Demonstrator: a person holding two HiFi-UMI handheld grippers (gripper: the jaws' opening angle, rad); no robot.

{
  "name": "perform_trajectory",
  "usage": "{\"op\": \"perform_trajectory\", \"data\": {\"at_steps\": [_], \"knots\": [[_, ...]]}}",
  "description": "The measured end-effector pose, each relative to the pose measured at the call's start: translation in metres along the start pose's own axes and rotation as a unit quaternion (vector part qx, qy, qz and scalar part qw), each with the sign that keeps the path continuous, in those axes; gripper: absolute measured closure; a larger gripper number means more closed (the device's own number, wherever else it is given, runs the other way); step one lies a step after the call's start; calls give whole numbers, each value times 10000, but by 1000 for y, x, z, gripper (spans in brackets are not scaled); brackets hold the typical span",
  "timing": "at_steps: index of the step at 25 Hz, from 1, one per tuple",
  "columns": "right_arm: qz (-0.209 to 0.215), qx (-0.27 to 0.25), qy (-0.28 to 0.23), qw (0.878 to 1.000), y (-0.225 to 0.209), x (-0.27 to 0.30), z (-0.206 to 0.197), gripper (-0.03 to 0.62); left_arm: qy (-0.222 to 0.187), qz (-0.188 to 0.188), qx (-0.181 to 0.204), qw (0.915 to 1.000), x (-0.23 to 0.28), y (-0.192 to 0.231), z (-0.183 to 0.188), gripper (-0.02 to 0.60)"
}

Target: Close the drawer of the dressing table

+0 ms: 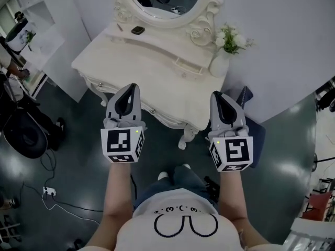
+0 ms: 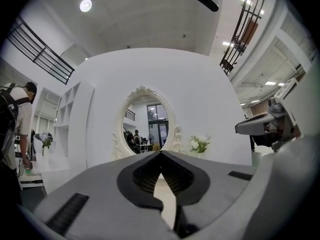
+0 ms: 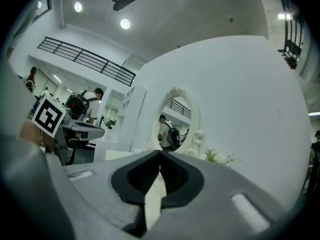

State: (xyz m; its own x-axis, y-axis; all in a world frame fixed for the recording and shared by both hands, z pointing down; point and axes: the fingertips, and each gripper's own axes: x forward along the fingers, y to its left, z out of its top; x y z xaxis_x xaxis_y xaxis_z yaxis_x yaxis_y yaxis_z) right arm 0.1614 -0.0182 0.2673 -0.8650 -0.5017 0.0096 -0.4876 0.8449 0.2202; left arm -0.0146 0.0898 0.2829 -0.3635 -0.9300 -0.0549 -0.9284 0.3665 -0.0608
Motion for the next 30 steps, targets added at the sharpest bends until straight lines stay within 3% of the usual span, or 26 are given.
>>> {"op": "perform_trajectory", "data": {"at_steps": [13,30], "knots": [[120,275,108,9995,4,99,-18,590,202,34,-66,9998,66,56,-27,583],[-282,730,646,9948,-36,244,-81,588,583,-944,154,9937,254,83,-61,583]]}}
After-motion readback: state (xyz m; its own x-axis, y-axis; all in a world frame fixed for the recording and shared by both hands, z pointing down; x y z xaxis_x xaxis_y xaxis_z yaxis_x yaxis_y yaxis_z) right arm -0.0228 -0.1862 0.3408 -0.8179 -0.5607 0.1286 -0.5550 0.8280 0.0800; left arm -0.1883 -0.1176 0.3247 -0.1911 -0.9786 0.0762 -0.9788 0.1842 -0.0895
